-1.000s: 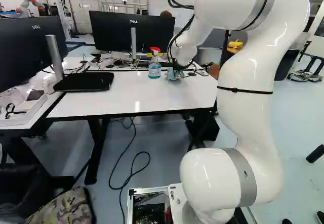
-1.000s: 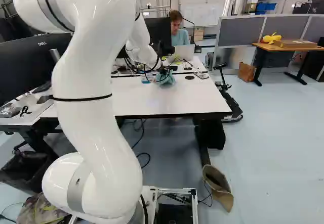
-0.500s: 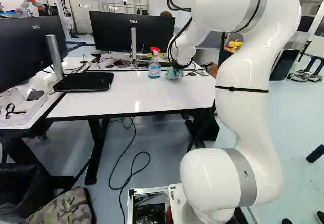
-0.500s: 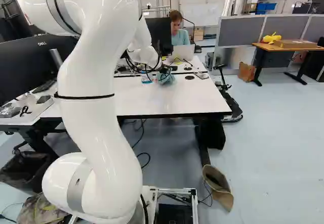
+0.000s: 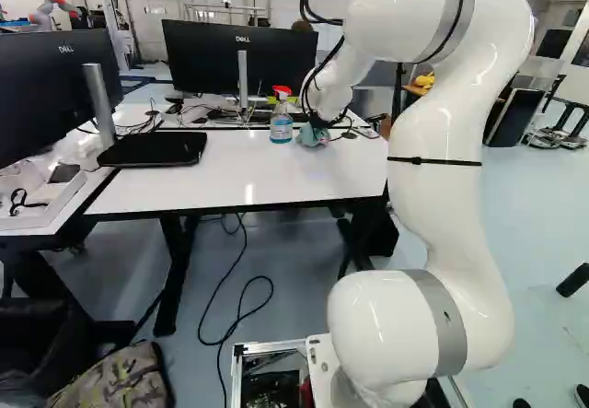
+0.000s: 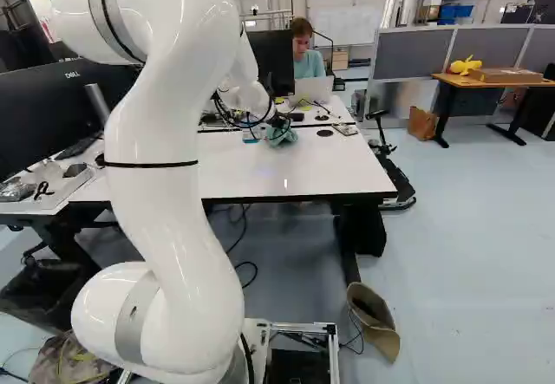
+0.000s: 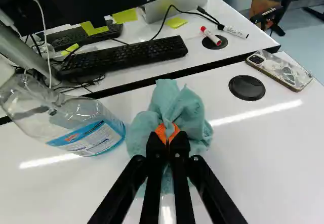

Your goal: Clean the table with the green towel

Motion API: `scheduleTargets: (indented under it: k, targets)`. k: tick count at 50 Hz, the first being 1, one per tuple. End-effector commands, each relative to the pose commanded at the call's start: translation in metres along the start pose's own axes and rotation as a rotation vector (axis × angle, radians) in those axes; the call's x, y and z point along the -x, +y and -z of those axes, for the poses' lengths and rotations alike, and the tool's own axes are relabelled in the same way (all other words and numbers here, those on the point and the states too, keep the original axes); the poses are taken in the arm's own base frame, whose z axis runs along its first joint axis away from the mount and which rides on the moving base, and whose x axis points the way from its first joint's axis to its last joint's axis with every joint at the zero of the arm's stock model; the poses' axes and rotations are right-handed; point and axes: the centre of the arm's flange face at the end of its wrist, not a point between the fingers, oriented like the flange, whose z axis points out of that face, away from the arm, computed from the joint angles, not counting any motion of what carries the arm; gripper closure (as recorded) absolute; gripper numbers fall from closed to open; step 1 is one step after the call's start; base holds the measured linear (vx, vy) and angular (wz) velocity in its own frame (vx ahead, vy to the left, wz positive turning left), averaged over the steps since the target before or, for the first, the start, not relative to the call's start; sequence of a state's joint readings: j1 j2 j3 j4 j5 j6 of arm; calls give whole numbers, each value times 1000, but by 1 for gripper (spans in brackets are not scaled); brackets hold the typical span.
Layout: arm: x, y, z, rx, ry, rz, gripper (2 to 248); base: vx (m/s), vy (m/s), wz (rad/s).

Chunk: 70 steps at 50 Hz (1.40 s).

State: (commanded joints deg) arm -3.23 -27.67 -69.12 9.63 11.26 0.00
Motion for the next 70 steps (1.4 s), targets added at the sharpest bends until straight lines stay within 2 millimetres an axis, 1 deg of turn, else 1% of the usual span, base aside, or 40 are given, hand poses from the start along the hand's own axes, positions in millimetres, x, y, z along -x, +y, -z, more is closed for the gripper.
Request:
scheduleTargets:
  k: [16,32,62,70]
  targets:
    - [13,2,-15,5,-28,1,224,0,0,0]
    - [14,2,-15,5,-34,1,224,0,0,0]
    - [23,2,-14,5,-139,1,224,0,0,0]
    - [24,2,-13,5,-142,1,224,0,0,0]
